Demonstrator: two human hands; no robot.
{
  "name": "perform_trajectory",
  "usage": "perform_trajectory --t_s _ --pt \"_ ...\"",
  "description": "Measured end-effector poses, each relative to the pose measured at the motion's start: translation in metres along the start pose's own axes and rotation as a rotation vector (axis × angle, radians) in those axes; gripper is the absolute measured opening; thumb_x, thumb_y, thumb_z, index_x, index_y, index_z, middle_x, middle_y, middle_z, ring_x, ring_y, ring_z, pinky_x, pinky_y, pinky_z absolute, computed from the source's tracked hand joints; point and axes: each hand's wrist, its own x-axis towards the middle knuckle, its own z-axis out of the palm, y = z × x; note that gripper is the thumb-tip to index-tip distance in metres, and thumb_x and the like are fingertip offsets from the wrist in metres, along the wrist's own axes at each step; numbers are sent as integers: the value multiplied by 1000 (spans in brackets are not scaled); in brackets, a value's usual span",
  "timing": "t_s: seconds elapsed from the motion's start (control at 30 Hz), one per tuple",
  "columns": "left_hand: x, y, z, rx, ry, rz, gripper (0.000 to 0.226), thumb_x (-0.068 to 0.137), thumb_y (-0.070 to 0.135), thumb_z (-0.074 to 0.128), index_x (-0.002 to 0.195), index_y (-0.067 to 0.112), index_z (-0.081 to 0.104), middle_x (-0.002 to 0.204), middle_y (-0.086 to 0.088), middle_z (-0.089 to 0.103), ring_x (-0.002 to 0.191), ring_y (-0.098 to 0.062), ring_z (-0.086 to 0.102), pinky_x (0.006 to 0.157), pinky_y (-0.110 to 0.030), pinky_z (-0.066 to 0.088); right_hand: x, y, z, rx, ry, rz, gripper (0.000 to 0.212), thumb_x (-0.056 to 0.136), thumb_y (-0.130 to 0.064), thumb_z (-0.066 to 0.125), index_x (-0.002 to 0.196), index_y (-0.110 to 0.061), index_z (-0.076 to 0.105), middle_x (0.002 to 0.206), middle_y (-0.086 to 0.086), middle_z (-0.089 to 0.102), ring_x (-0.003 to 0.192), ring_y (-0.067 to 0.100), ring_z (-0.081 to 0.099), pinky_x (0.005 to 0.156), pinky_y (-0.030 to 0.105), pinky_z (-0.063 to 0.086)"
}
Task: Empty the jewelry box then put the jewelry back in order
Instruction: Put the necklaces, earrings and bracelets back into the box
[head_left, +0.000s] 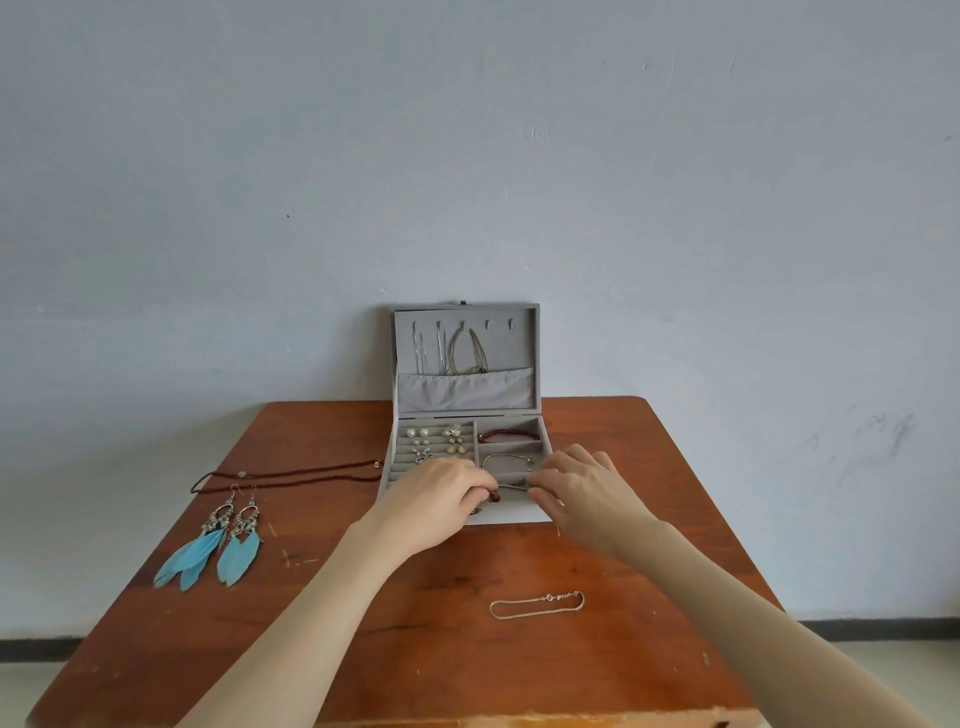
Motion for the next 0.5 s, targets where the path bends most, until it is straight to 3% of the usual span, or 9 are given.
perform_trajectory --t_s 0.27,0.5 --pt "-60 -50 -34 17 146 -158 27 95 22 46 119 21 61 109 8 62 101 -7 55 83 -20 43 40 -73 -6 108 29 -135 34 97 -28 40 126 -18 54 122 3 58 115 23 48 99 35 35" --pt "-83 -124 -34 157 148 -333 30 96 18 44 123 19 57 120 5 57 113 -11 45 95 -24 39 96 -133 11 46 -23 -175 32 97 -24 38 118 -14 61 117 6 59 113 26 48 97 35 32"
